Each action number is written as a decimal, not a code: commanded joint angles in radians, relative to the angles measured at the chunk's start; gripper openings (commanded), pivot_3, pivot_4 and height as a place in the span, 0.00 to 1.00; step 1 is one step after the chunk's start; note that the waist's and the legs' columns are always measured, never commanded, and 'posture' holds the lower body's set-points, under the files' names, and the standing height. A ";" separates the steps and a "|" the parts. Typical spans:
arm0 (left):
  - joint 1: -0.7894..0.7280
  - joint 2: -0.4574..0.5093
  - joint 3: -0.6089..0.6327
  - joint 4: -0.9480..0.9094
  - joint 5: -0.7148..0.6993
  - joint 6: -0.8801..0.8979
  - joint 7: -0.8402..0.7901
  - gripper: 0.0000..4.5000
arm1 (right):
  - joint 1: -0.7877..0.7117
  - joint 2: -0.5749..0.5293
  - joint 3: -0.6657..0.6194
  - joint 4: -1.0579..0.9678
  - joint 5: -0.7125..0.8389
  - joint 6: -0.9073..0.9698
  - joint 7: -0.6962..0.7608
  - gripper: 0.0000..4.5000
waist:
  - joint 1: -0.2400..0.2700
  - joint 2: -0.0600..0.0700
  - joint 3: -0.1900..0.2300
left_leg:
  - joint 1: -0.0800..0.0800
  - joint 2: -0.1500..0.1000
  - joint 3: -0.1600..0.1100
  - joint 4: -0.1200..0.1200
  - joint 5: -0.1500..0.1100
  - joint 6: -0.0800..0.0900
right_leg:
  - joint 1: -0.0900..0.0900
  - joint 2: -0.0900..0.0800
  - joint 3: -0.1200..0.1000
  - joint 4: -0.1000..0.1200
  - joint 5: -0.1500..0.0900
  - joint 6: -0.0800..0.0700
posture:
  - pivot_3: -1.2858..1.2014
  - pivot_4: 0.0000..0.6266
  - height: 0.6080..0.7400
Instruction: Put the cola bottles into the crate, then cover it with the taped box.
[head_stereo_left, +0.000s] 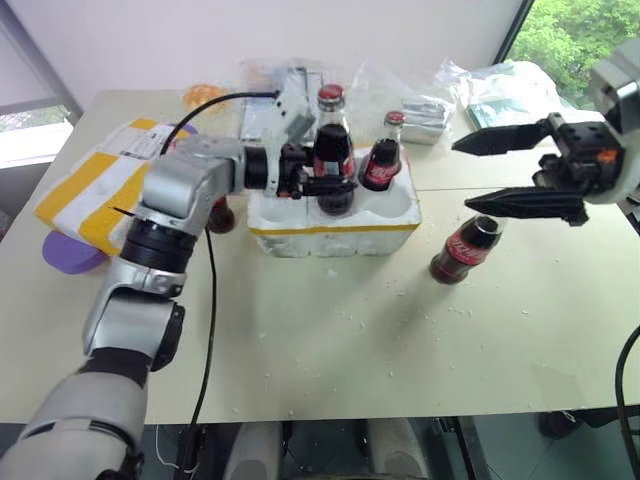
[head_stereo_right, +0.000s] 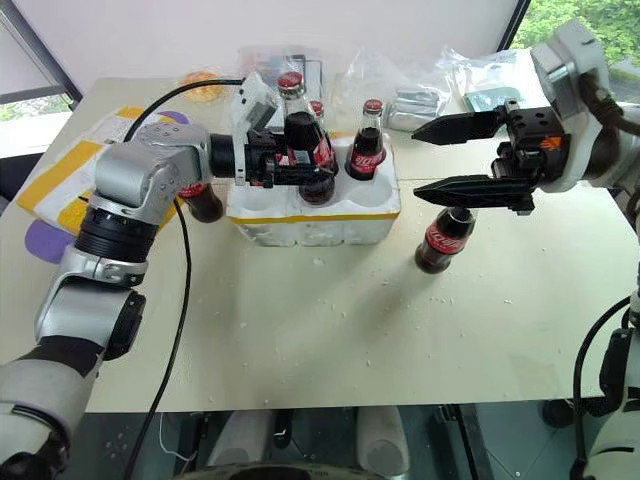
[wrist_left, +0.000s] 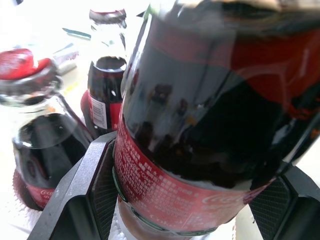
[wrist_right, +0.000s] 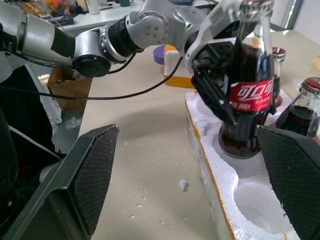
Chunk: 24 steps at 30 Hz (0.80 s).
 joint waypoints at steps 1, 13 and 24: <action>-0.016 -0.024 0.025 -0.030 0.003 -0.029 -0.008 0.64 | 0.004 -0.004 -0.046 -0.032 0.026 -0.001 -0.011 1.00 | 0.002 0.000 0.000 | 0.000 0.000 0.000 0.000 0.000 0.000 | 0.000 0.000 0.000 0.000 0.000 0.000 | 0.52 0.24 0.98; 0.039 -0.030 -0.062 0.003 0.153 -0.109 -0.030 0.64 | -0.020 0.013 -0.025 0.002 -0.001 -0.029 -0.027 1.00 | 0.001 0.000 0.000 | 0.000 0.000 0.000 0.000 0.000 0.000 | 0.000 0.000 0.000 0.000 0.000 0.000 | 0.52 0.24 0.98; 0.061 -0.050 -0.037 0.008 0.170 -0.087 -0.016 0.99 | -0.024 0.030 -0.021 0.003 -0.016 -0.038 -0.032 1.00 | 0.006 0.000 0.000 | 0.000 0.000 -0.001 0.001 0.000 0.000 | 0.001 0.000 0.000 0.000 0.000 0.000 | 0.52 0.24 0.98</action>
